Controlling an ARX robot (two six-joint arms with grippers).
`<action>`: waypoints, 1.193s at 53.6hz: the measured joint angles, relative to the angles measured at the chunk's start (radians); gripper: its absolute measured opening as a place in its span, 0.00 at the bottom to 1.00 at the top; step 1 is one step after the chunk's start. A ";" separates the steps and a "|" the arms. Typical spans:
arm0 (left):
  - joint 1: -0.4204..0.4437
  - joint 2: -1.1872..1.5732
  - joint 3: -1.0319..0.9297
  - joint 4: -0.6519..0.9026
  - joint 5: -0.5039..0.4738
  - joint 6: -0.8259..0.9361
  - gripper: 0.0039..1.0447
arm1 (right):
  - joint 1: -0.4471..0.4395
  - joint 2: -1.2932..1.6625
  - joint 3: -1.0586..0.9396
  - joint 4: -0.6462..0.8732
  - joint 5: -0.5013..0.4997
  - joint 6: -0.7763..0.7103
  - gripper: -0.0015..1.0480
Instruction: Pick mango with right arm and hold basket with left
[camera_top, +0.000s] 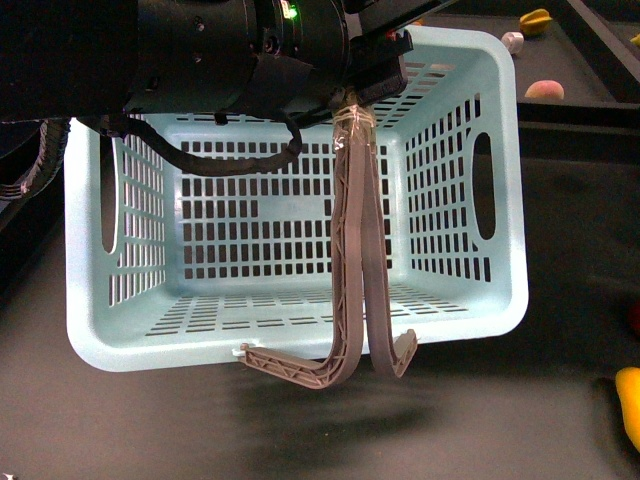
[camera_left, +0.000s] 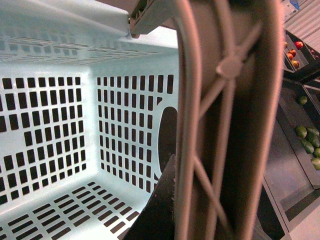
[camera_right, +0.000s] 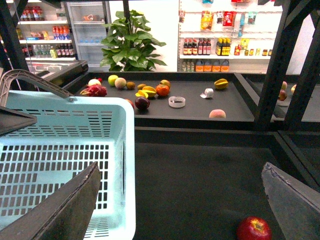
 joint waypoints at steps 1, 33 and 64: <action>0.000 0.000 0.000 0.000 0.000 0.000 0.05 | 0.000 0.000 0.000 0.000 0.000 0.000 0.92; 0.000 0.000 0.000 0.000 0.000 0.000 0.05 | 0.000 0.000 0.000 0.000 0.000 0.000 0.92; 0.000 0.000 0.000 0.000 0.000 0.000 0.05 | -0.020 0.164 0.024 0.005 0.055 0.123 0.92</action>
